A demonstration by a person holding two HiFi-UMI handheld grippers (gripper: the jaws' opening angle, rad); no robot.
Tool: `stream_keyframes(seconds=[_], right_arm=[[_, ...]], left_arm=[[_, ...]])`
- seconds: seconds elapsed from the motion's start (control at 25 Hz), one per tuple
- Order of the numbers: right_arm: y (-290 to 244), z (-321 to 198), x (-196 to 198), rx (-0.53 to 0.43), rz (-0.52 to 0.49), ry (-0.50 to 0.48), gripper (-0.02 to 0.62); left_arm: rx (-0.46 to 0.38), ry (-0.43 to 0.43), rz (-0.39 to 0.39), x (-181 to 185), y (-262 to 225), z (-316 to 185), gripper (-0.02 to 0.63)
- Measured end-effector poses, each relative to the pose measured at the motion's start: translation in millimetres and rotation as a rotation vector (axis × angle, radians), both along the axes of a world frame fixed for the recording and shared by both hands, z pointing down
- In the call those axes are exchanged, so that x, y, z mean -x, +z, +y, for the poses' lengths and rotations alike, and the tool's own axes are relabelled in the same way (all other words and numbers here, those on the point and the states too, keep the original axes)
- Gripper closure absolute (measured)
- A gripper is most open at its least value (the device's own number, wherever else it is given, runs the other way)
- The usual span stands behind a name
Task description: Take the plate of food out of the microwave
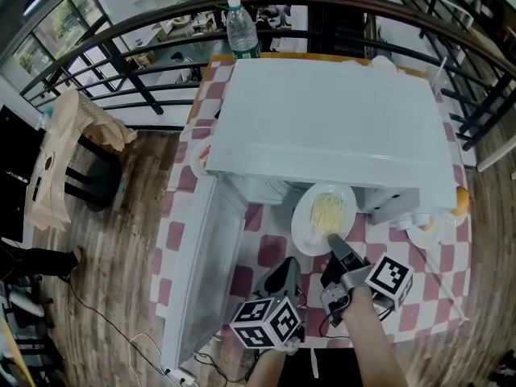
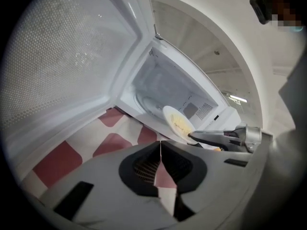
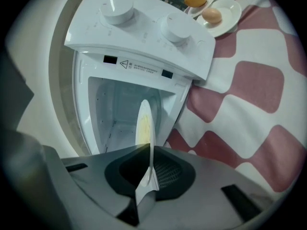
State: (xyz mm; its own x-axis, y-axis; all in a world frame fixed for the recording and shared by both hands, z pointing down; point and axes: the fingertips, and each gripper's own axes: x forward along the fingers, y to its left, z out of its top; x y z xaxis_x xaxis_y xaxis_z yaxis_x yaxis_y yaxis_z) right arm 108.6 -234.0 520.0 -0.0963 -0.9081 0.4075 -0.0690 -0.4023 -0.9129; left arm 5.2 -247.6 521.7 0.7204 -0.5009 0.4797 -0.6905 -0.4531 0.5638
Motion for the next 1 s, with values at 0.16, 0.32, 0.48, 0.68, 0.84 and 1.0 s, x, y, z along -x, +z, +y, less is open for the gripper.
stream_keyframes(seconds=[0.16,0.32,0.48,0.68,0.84,1.0], right_arm=[[-6,11,1,-0.009,0.008,0.019,0.563],[-17,22,6,-0.052,0.000,0.038,0.563],[-24,37,9,-0.056,0.001,0.042,0.563],[-24,57,15,-0.029,0.004,0.028,0.563],[-30,78,17,-0.058,-0.009,0.011,0.563],[-33,109,23,-0.018,-0.003,-0.006,0.563]], left_arm=[[-0.025,0.023,0.005,1,-8,1,0.594],[-0.050,0.048,-0.002,4,-17,12,0.594],[-0.067,0.056,-0.003,6,-26,25,0.594],[-0.078,0.050,-0.009,9,-29,43,0.594],[-0.062,0.037,-0.026,12,-29,74,0.594],[-0.047,0.028,-0.057,19,-29,107,0.594]])
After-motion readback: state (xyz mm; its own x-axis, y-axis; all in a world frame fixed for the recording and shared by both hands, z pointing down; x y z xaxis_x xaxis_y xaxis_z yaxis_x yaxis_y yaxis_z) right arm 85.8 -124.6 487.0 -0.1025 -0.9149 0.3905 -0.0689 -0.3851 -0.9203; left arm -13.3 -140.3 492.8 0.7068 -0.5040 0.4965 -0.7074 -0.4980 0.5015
